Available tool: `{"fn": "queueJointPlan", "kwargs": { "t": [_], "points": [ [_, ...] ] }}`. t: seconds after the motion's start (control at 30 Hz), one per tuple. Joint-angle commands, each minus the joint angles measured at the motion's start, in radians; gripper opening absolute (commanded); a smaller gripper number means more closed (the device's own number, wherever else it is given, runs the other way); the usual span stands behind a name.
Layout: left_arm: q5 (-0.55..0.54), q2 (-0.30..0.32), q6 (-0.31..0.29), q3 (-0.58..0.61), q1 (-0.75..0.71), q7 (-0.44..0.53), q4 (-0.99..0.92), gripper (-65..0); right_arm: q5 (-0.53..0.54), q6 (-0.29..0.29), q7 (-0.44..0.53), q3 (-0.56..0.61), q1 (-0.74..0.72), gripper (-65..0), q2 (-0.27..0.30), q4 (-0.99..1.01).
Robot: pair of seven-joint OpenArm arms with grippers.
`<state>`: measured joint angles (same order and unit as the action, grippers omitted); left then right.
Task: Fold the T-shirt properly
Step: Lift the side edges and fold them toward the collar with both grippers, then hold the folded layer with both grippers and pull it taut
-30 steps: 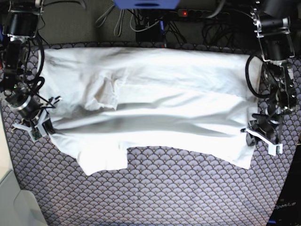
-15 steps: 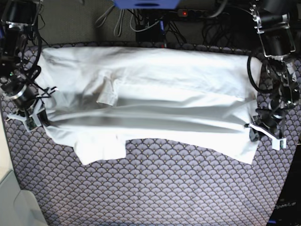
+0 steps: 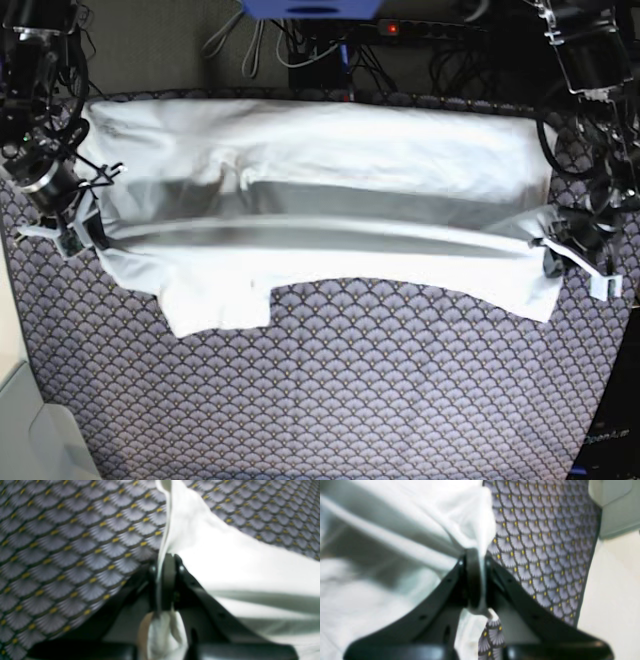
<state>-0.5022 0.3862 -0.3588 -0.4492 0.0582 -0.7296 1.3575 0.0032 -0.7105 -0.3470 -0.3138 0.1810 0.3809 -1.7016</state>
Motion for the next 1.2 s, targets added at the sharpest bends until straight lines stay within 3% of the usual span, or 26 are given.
{"fn": "queueJointPlan", "kwargs": {
  "t": [0.0,0.53,0.77,1.17],
  "points": [
    [-0.005,0.024,0.01,-0.021,0.021,0.015,0.035,-64.4,0.004,0.012,0.022,-0.009,0.001,-65.0,0.01,-0.031],
    [0.004,0.04,0.01,-0.032,-0.044,-0.031,0.102,-64.4,0.004,0.012,0.024,-0.009,0.125,-65.0,-0.006,-0.056],
    [-0.003,0.049,0.01,-0.032,-0.079,-0.032,0.104,-64.4,0.004,0.012,0.131,-0.009,0.186,-65.0,-0.006,-0.051],
    [0.001,0.043,0.01,-0.033,-0.195,-0.032,0.231,-64.4,0.004,0.012,0.13,-0.005,0.18,-65.0,-0.007,-0.045]
  ]
}}
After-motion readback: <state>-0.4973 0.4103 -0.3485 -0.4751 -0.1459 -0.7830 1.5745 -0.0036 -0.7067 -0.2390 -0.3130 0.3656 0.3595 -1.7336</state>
